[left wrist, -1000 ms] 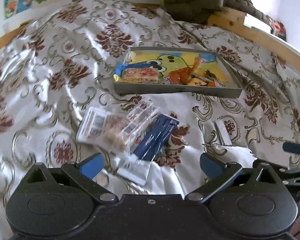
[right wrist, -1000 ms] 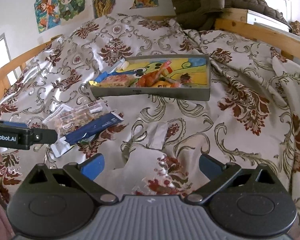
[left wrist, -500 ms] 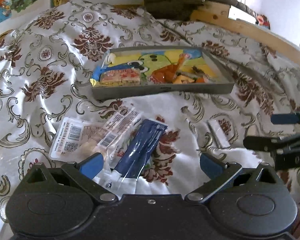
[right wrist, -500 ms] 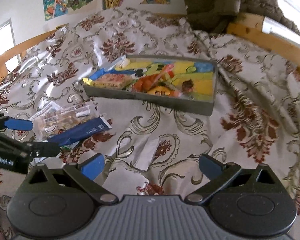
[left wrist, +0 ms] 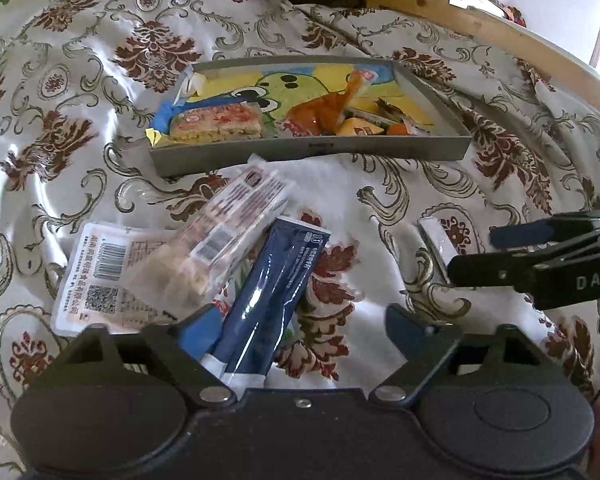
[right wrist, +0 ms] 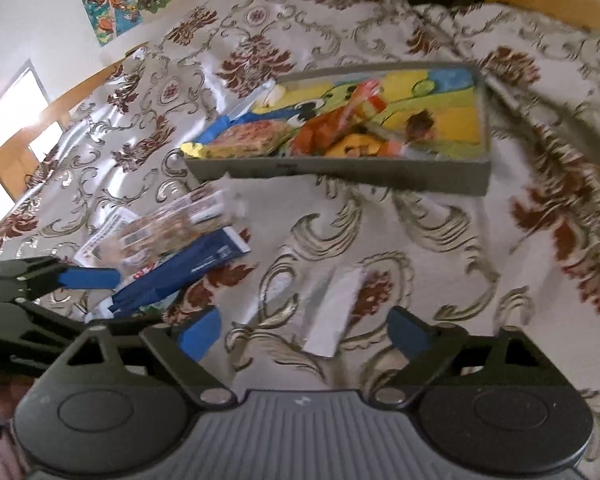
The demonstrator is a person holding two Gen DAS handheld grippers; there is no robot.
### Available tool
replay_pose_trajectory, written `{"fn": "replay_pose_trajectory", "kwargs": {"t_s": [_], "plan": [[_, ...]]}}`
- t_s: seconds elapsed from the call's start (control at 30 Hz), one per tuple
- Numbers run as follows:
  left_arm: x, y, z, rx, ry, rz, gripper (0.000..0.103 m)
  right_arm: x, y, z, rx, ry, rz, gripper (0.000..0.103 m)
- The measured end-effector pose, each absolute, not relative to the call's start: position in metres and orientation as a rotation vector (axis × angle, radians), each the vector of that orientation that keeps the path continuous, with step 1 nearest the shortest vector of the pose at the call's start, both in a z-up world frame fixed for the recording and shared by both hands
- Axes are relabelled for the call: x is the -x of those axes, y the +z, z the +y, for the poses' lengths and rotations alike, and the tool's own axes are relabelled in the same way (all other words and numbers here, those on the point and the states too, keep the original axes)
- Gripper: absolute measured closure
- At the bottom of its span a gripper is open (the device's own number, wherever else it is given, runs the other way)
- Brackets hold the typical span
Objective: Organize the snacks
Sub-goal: 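Lower the left tool onto the blue stick while the right tool reaches the silver strip, then close the left tool on the blue stick while the right tool grips the silver strip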
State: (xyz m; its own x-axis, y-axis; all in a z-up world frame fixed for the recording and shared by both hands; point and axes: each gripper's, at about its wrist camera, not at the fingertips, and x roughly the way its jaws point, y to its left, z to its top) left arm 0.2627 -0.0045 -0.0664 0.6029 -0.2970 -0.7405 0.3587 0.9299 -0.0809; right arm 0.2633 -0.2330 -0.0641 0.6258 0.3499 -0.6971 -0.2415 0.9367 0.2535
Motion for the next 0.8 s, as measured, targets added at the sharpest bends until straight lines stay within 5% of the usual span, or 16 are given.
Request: {"fn": "replay_pose_trajectory", "kwargs": {"t_s": [0.23, 0.53, 0.6, 0.8], "plan": [[-0.268, -0.071, -0.01, -0.125, -0.41, 0.839, 0.051, -0.278, -0.076, -0.241, -0.242, 0.297, 0.883, 0.04], [-0.271, -0.075, -0.02, -0.158, -0.386, 0.841, 0.046, -0.278, -0.088, -0.226, -0.142, 0.243, 0.902, 0.055], [-0.27, -0.073, -0.018, -0.152, -0.375, 0.83, 0.046, -0.275, -0.088, -0.22, -0.133, 0.276, 0.91, 0.069], [-0.272, -0.076, -0.02, -0.212, -0.326, 0.819, 0.042, -0.272, -0.088, -0.214, -0.137, 0.324, 0.913, 0.073]]}}
